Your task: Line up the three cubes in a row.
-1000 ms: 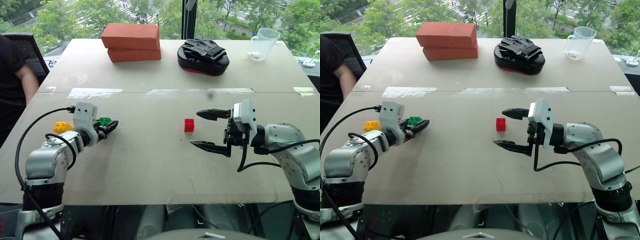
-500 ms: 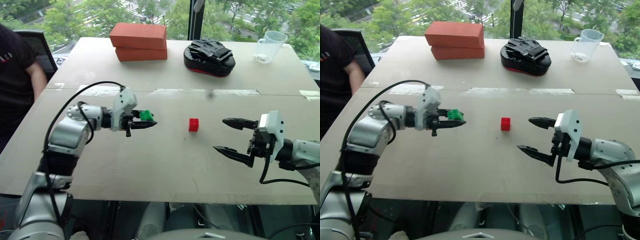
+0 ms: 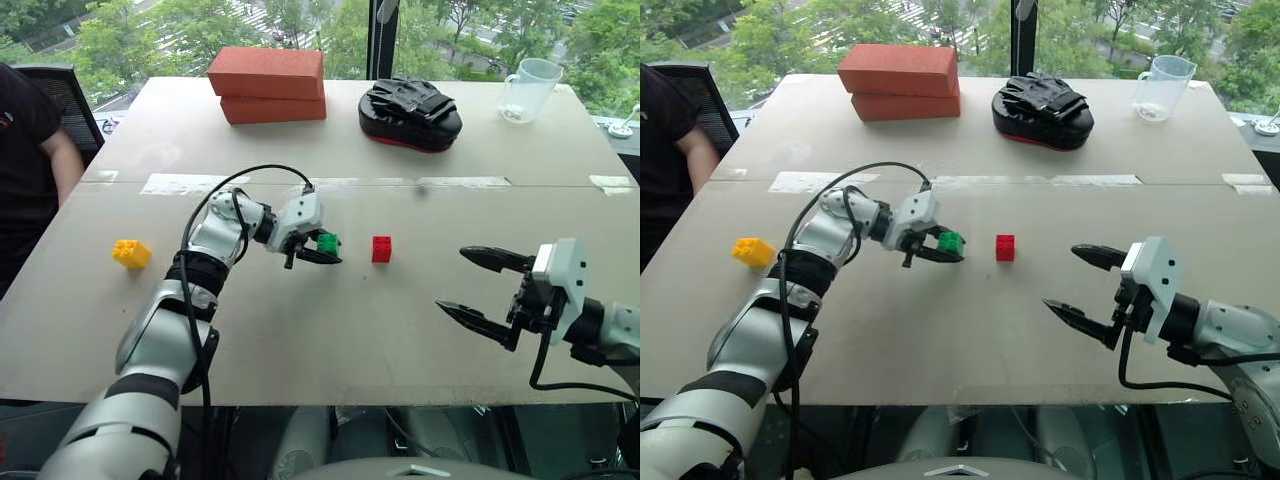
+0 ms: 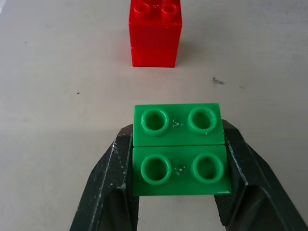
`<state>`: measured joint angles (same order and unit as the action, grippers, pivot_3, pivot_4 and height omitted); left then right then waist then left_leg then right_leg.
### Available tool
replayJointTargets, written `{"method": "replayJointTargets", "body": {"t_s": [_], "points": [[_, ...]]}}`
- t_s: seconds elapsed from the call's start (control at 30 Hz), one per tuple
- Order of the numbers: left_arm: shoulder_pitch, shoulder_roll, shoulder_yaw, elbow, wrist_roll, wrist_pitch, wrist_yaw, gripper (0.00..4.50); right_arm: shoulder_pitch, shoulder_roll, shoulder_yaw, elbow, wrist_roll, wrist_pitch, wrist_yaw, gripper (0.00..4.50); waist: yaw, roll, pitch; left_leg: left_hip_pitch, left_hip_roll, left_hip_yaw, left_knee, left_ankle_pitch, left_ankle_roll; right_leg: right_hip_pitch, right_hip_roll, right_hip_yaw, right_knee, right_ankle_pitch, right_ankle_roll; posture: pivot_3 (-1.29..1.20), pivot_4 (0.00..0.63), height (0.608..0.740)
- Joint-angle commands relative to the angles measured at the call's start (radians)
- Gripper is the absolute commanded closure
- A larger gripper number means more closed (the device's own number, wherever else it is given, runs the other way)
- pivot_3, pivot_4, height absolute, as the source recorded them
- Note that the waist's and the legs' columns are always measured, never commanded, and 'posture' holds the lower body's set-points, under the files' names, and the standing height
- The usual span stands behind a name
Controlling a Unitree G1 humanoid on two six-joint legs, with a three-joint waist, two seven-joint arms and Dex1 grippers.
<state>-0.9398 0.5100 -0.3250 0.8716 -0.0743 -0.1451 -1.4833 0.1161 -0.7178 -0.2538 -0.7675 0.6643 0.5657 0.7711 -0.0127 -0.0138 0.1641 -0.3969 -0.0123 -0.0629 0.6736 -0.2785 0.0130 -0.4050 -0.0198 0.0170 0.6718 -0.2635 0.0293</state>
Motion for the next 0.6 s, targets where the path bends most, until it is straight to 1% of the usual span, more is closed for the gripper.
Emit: {"method": "replayJointTargets", "body": {"t_s": [0.03, 0.2, 0.3, 0.33, 0.37, 0.4, 0.43, 0.47, 0.53, 0.6], "points": [[-0.052, -0.019, 0.018, 0.068, 0.03, -0.086, -0.013, 3.15, 0.009, -0.009, -0.042, -0.057, 0.034, 0.003, -0.029, 0.0, 0.0, 0.0, 0.0, 0.0, 0.0, 0.0, 0.001, 0.0, 0.0, 0.0, 0.0, 0.0, 0.001, 0.0, 0.0, 0.0, 0.15, 0.737], [-0.099, -0.044, 0.025, 0.179, 0.066, -0.153, -0.024, 3.15, 0.019, -0.027, -0.054, -0.077, 0.062, 0.014, -0.051, 0.0, 0.0, 0.0, 0.0, 0.0, 0.0, 0.0, 0.004, 0.0, 0.0, 0.0, 0.0, 0.0, 0.005, 0.0, 0.0, 0.0, 0.15, 0.737], [-0.125, -0.052, 0.027, 0.24, 0.085, -0.163, -0.039, 3.15, 0.03, -0.036, -0.059, -0.089, 0.081, 0.025, -0.059, 0.0, -0.001, 0.0, 0.0, 0.0, 0.0, 0.0, 0.006, 0.0, 0.0, 0.0, 0.001, 0.0, 0.006, 0.0, 0.0, 0.0, 0.15, 0.737], [-0.134, -0.054, 0.032, 0.259, 0.087, -0.157, -0.041, 2.13, 0.035, -0.039, -0.06, -0.096, 0.087, 0.029, -0.063, 0.0, -0.001, 0.0, 0.0, 0.0, -0.001, 0.0, 0.006, 0.0, 0.001, 0.0, 0.001, 0.0, 0.006, 0.0, 0.0, 0.0, 0.15, 0.737], [-0.142, -0.058, 0.041, 0.274, 0.089, -0.159, -0.023, 1.76, 0.038, -0.042, -0.06, -0.101, 0.093, 0.031, -0.067, 0.0, -0.001, 0.0, 0.0, 0.0, -0.001, 0.0, 0.006, 0.0, 0.001, 0.0, 0.001, 0.0, 0.006, 0.0, 0.0, 0.0, 0.15, 0.737], [-0.146, -0.054, 0.043, 0.278, 0.093, -0.163, -0.024, 1.56, 0.042, -0.044, -0.062, -0.106, 0.101, 0.033, -0.069, 0.0, -0.001, 0.0, 0.0, 0.0, -0.001, 0.0, 0.007, 0.0, 0.001, 0.0, 0.001, 0.0, 0.006, 0.0, 0.0, 0.0, 0.15, 0.737], [-0.146, -0.048, 0.045, 0.276, 0.094, -0.164, -0.039, 1.02, 0.045, -0.045, -0.062, -0.107, 0.106, 0.033, -0.07, 0.0, -0.001, -0.001, 0.0, 0.0, -0.001, 0.0, 0.007, 0.0, 0.001, 0.0, 0.001, 0.0, 0.006, 0.0, 0.0, 0.0, 0.15, 0.737], [-0.144, -0.037, 0.059, 0.263, 0.078, -0.156, -0.064, 0.76, 0.045, -0.048, -0.061, -0.108, 0.108, 0.033, -0.068, 0.0, -0.001, -0.001, 0.0, 0.0, -0.001, -0.001, 0.007, 0.0, 0.001, 0.0, 0.001, 0.0, 0.006, 0.0, 0.0, 0.0, 0.15, 0.737], [-0.135, -0.017, 0.091, 0.231, 0.043, -0.119, -0.107, 0.76, 0.042, -0.052, -0.056, -0.107, 0.112, 0.032, -0.065, 0.0, -0.002, -0.001, 0.0, 0.0, 0.0, -0.001, 0.007, -0.001, 0.001, 0.0, 0.001, 0.0, 0.006, 0.0, 0.0, 0.0, 0.15, 0.737], [-0.091, 0.045, 0.099, 0.118, -0.038, -0.037, -0.128, 0.76, 0.03, -0.055, -0.041, -0.099, 0.115, 0.026, -0.054, 0.0, -0.005, -0.001, 0.0, 0.0, 0.0, -0.001, 0.007, -0.001, 0.001, 0.0, 0.001, 0.0, 0.006, 0.0, 0.0, 0.0, 0.15, 0.737]]}}
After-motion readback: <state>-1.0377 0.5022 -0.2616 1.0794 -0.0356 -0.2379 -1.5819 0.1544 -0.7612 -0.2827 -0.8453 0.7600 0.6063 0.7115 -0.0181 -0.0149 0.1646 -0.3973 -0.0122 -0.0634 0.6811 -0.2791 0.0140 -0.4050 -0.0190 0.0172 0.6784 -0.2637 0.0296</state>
